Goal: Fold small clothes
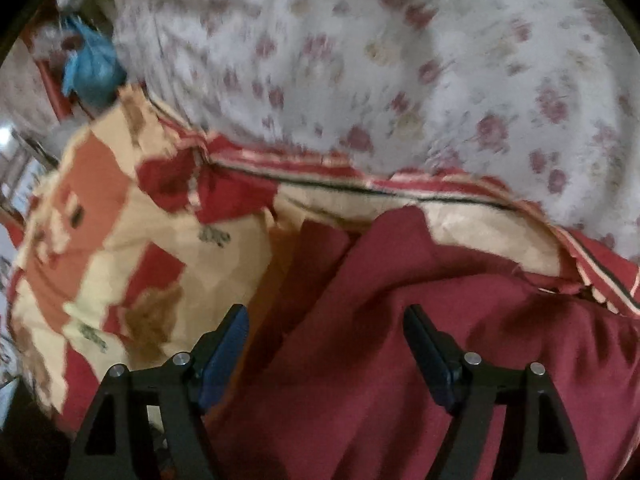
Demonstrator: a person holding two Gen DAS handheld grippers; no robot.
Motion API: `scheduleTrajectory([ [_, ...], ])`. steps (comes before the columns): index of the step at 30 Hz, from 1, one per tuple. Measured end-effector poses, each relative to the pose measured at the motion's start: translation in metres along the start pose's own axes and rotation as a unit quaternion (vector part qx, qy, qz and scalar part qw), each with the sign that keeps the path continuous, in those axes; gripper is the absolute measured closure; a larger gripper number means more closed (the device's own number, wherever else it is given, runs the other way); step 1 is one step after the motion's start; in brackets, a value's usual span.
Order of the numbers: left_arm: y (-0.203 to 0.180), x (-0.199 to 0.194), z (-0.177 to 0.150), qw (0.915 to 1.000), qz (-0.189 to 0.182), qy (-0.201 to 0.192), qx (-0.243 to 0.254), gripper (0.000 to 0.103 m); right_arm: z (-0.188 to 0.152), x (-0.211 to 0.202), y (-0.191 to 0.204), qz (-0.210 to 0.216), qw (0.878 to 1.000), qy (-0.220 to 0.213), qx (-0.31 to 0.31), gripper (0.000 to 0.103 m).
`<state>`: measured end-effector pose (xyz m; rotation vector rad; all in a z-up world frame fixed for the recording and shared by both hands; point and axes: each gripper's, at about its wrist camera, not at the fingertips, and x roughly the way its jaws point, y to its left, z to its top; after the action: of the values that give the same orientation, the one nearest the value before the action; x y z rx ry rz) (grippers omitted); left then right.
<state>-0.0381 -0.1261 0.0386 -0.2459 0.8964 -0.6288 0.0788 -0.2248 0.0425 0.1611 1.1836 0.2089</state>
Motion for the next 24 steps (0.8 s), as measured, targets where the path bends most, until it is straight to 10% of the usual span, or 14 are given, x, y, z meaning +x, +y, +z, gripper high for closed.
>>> scheduleTrajectory([
  [8,0.000,0.002,-0.002,0.9997,0.020,0.009,0.008,0.062,-0.011,0.009,-0.008,-0.027,0.999,-0.005,-0.023,0.069],
  [24,0.001,0.006,-0.005,0.9972,0.068,0.021,0.023,0.034,-0.020,-0.008,-0.024,-0.004,1.000,-0.028,0.002,0.071],
])
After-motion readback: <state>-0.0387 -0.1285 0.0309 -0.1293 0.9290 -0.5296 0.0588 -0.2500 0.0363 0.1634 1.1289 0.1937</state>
